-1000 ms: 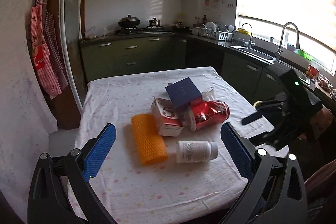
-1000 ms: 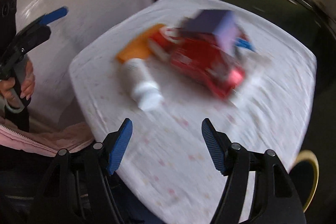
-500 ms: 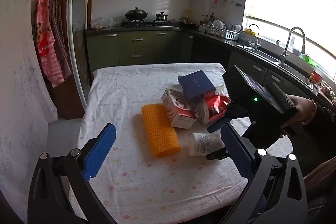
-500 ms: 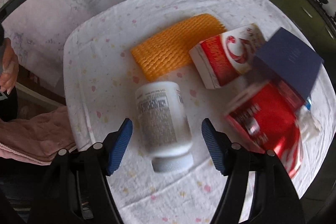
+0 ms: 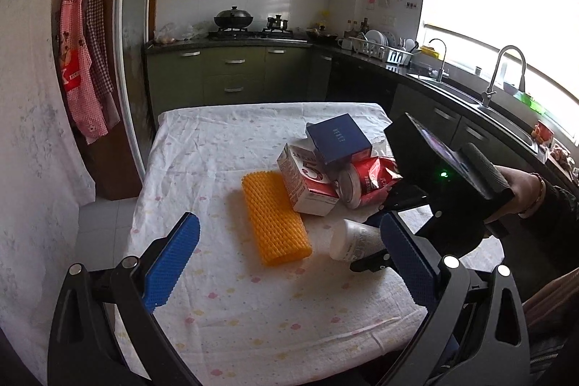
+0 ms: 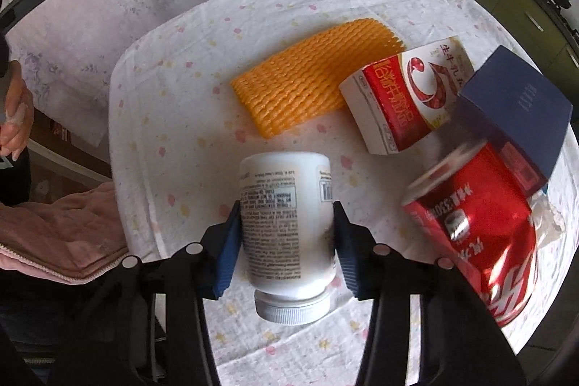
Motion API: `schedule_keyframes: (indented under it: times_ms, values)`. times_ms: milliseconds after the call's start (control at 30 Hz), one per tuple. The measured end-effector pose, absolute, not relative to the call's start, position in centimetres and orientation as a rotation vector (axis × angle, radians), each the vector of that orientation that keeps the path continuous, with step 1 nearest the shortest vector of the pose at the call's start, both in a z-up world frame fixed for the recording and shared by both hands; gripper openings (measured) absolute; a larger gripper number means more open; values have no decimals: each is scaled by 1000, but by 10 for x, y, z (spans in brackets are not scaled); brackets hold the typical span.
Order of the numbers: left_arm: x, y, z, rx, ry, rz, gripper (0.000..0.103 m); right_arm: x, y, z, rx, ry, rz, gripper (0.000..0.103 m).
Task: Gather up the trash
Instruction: 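Grasp the white pill bottle with the right gripper and lift, then carry the pill bottle over the bin and open the right gripper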
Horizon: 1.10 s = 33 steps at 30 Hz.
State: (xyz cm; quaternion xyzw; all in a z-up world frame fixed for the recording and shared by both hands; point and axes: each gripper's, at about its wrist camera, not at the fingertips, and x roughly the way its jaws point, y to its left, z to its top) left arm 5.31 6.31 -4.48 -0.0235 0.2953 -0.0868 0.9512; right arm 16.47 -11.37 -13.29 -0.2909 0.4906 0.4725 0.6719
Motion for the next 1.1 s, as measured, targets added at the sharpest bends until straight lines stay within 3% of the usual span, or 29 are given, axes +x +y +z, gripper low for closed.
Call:
schedule_keyframes:
  times_ms: [333,600,833,1100]
  values:
    - [56,45,-42,-20,598,-217,98,152,-184,-93,-464,1044,998,45]
    - [63,20,-39,6,595,-270,98,169,-337,-60,-200,994,643,45]
    - [74,-8,-45,33,627,-321,98,204,-472,-90,-37,1043,265,45]
    - [82,-31,-43,75,634,-349,98,234,-547,-149,54,1131,96,45]
